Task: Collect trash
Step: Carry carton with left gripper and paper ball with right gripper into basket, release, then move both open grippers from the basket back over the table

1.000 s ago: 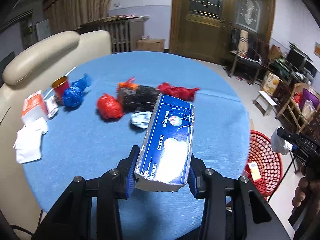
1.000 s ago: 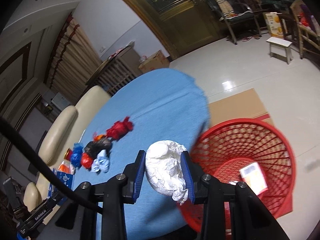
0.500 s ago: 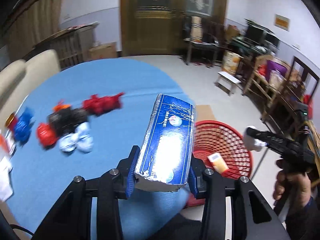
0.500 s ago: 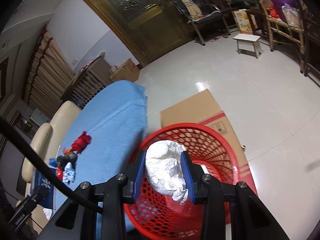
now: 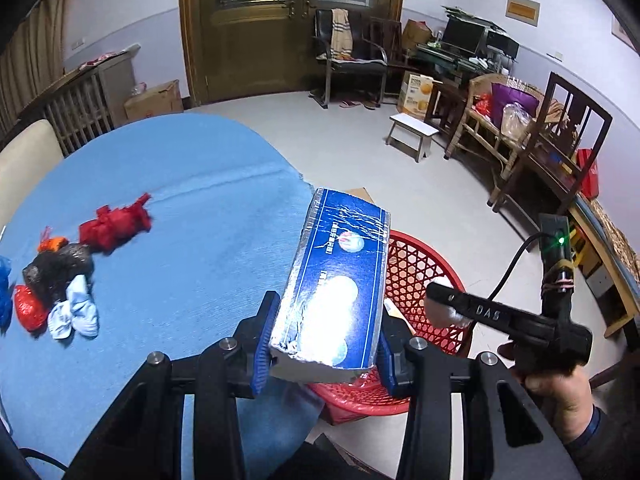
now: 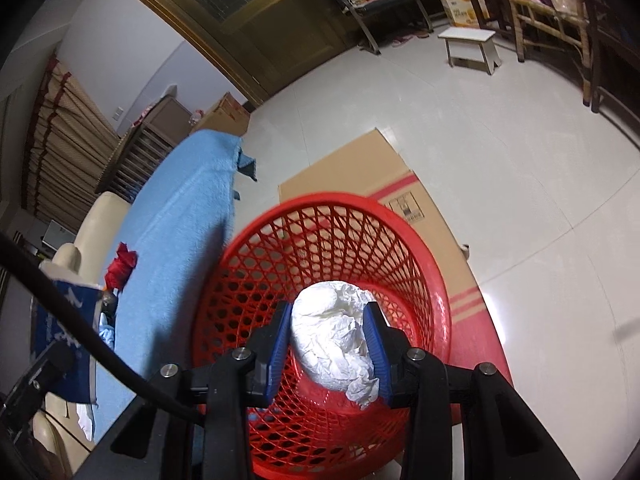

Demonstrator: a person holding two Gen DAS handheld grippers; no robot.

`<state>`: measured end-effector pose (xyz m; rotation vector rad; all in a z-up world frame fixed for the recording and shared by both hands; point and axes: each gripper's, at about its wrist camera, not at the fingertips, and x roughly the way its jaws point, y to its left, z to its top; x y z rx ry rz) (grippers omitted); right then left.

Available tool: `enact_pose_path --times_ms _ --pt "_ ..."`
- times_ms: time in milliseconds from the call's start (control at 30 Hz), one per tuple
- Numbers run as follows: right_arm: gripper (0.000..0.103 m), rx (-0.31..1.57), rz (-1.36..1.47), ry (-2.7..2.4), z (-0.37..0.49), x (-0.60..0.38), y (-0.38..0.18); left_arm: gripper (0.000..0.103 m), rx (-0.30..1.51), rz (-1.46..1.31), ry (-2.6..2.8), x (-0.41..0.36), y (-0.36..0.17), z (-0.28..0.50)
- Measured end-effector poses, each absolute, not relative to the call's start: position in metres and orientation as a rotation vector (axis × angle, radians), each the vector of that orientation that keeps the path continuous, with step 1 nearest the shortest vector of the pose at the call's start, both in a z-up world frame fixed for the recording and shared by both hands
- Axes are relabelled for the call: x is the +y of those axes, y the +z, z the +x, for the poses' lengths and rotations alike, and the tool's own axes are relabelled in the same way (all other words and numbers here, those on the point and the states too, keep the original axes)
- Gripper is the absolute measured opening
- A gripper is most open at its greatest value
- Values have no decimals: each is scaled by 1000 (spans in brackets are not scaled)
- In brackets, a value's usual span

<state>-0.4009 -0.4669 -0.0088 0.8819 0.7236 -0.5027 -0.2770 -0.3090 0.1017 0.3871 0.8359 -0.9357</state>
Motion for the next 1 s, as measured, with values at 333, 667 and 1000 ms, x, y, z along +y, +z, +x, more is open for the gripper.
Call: enact_pose_path --times_ms 333,667,1000 --pt "63 691 894 -554 -415 -471 -5 45 873 440 -995 -346 82 -285" --pt "63 657 879 -599 -430 -479 13 73 956 437 -1020 -356 68 -278" --pt "63 692 824 -557 -404 -457 23 74 938 228 -850 -266 84 -223"
